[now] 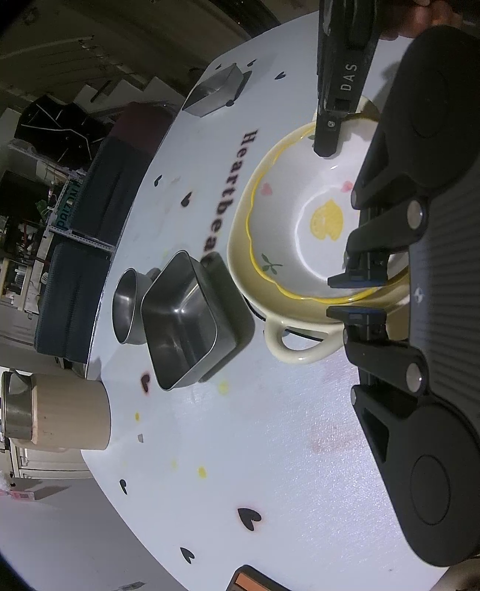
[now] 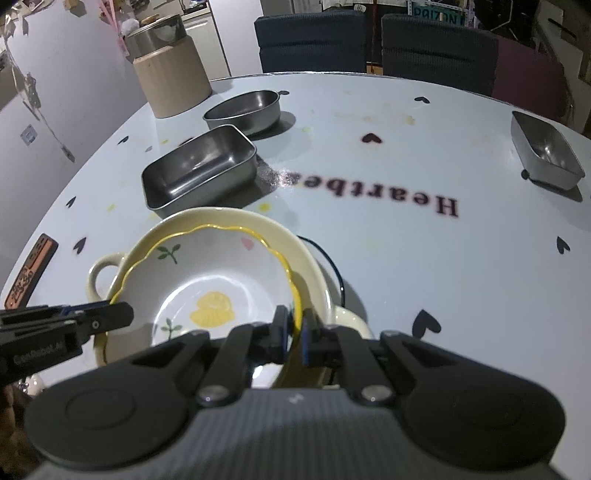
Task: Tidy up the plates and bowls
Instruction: 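Lower the floral bowl into the cream bowl and open both grippers, then move both grippers to the square steel tray and close on its rim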
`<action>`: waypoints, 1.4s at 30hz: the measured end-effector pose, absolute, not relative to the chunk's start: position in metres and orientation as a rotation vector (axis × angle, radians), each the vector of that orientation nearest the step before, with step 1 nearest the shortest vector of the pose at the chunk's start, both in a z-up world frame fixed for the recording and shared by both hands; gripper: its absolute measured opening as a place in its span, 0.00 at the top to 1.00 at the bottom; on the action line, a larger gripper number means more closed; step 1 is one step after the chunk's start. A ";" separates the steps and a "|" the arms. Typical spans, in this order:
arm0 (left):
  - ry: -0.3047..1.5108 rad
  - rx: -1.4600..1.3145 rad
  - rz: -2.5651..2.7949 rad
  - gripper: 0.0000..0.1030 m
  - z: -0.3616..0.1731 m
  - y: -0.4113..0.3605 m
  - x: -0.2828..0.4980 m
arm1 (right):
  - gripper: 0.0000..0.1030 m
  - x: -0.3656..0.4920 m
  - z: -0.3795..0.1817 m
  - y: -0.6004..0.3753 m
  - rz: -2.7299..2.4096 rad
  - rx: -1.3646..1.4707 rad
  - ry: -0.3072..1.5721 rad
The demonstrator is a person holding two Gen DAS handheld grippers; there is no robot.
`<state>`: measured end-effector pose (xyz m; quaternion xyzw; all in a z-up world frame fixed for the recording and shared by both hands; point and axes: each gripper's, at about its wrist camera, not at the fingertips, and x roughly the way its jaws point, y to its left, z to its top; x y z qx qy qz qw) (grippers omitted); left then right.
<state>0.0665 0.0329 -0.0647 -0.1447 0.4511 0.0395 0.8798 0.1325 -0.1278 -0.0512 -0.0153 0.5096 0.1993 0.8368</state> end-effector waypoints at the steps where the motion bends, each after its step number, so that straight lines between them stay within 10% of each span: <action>1: 0.941 -0.302 0.082 0.90 -0.065 0.033 0.067 | 0.92 0.133 -0.052 -0.128 0.423 -0.030 1.079; 19: 0.944 -0.303 0.080 0.90 -0.064 0.033 0.067 | 0.88 0.135 -0.054 -0.129 0.448 -0.034 1.094; 26: 0.944 -0.302 0.081 0.90 -0.064 0.033 0.067 | 0.46 0.125 -0.041 -0.124 0.536 -0.073 1.047; 35: 0.949 -0.311 0.085 0.89 -0.063 0.033 0.065 | 0.33 0.122 -0.032 -0.129 0.561 -0.082 1.011; 40: 0.925 -0.333 0.069 0.65 -0.050 0.035 0.064 | 0.18 0.125 -0.026 -0.138 0.536 -0.082 0.972; 42: 0.907 -0.333 0.067 0.41 -0.044 0.035 0.066 | 0.12 0.129 -0.021 -0.142 0.531 -0.077 0.944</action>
